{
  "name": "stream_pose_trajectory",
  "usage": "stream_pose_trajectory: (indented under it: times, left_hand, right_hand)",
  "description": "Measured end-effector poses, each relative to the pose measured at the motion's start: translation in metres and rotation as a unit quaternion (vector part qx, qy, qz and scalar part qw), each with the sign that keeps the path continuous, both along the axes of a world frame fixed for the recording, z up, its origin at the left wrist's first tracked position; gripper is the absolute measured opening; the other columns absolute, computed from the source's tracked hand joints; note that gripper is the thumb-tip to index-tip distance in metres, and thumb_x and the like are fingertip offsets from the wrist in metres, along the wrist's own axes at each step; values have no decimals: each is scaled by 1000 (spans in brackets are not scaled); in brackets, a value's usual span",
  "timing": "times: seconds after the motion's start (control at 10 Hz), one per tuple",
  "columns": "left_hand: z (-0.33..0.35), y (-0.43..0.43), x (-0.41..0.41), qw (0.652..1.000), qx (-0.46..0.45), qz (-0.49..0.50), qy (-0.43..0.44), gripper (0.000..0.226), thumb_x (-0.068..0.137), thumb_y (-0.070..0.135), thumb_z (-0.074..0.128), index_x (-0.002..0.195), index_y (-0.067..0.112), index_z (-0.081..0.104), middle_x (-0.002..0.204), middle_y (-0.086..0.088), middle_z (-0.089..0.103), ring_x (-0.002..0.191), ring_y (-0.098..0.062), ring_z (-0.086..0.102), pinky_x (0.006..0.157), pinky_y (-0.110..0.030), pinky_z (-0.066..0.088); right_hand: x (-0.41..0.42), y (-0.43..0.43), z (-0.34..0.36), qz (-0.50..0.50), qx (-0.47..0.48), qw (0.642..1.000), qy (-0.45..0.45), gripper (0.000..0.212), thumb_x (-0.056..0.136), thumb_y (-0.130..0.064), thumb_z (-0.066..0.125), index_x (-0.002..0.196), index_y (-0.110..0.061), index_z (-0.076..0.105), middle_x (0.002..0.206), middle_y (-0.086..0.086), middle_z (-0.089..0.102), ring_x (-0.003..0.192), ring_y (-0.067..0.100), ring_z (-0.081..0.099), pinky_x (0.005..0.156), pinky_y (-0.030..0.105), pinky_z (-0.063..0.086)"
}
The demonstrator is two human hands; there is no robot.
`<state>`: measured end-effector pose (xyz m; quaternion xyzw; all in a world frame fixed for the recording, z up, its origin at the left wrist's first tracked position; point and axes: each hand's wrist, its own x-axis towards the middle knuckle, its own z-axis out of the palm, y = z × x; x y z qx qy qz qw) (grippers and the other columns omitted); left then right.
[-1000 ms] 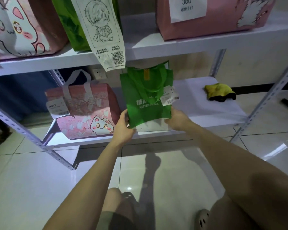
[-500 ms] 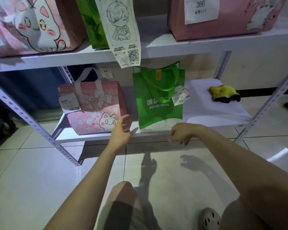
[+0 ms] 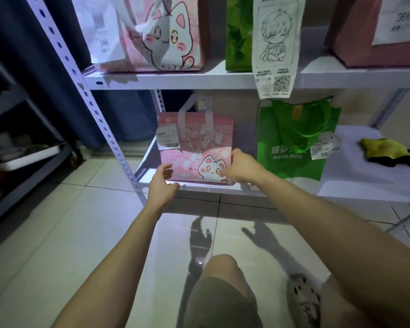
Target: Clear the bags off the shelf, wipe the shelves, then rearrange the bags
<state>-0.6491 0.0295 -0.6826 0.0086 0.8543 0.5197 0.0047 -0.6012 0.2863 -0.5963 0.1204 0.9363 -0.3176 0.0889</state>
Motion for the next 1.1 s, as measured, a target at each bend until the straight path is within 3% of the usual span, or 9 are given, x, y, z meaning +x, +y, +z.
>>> stream_pose_trajectory:
  times: [0.1, 0.2, 0.3, 0.4, 0.6, 0.7, 0.9, 1.0, 1.1]
  left_hand:
    - [2, -3, -16, 999, 14, 32, 14, 72, 92, 6, 82, 153, 22, 45, 137, 6, 60, 125, -15, 58, 100, -30, 55]
    - [3, 0, -31, 999, 13, 30, 1, 99, 82, 1, 90, 162, 20, 33, 149, 1, 58, 133, -16, 56, 106, -35, 51]
    - [3, 3, -45, 1000, 25, 17, -5, 106, 75, -7, 91, 161, 18, 33, 148, -4, 61, 135, -22, 60, 109, -45, 57]
    - [-3, 4, -59, 999, 30, 15, -16, 102, 73, -15, 85, 157, 19, 36, 145, -4, 62, 135, -26, 61, 108, -49, 58]
    - [-14, -4, -66, 999, 40, 28, -25, 97, 76, -18, 80, 156, 20, 38, 140, -2, 64, 132, -26, 62, 105, -47, 60]
    - [-18, -17, -64, 998, 46, 47, -19, 97, 77, -18, 79, 155, 22, 39, 132, 5, 64, 130, -21, 64, 85, -24, 61]
    - [-14, -30, -65, 998, 28, 37, -36, 101, 78, -15, 84, 156, 30, 38, 135, 10, 63, 135, -19, 60, 106, -50, 60]
    - [-15, -31, -61, 999, 21, 36, -30, 103, 78, -9, 88, 159, 29, 36, 142, 8, 61, 131, -15, 59, 102, -40, 59]
    - [-17, -31, -51, 997, 21, 76, -15, 100, 80, -3, 89, 162, 23, 37, 146, 9, 56, 127, -8, 53, 87, -19, 51]
  right_hand:
    - [-3, -2, -8, 1, 13, 1000, 3, 76, 87, -36, 79, 144, -9, 38, 124, 9, 67, 103, 29, 69, 83, 44, 61]
    - [-9, 6, -21, -23, -18, 1000, -2, 95, 86, -37, 81, 158, -11, 24, 126, 7, 68, 106, 28, 68, 80, 41, 59]
    - [-19, 12, -30, -42, -60, 997, -18, 113, 85, -38, 84, 166, -16, 9, 129, 7, 70, 118, 27, 65, 87, 37, 52]
    - [-28, 15, -43, -58, -95, 993, -33, 117, 84, -35, 85, 167, -20, 5, 140, 6, 65, 127, 28, 63, 104, 43, 53]
    - [-34, 7, -58, -14, -122, 992, -35, 94, 83, -30, 85, 155, -24, 26, 134, -3, 62, 110, 21, 59, 90, 36, 46]
    - [-36, -3, -60, 6, -127, 991, -38, 89, 83, -29, 85, 152, -25, 29, 128, -5, 60, 109, 21, 57, 88, 34, 43]
    - [-41, -16, -61, 16, -125, 991, -45, 98, 84, -27, 84, 158, -22, 21, 140, 1, 61, 112, 24, 58, 87, 34, 44]
    - [-42, -14, -60, -5, -124, 990, -66, 110, 85, -29, 83, 166, -19, 9, 142, 3, 57, 115, 25, 63, 82, 36, 55]
    - [-40, -12, -58, 3, -98, 989, -109, 93, 87, -34, 81, 158, -15, 24, 126, 0, 58, 102, 22, 66, 77, 37, 65]
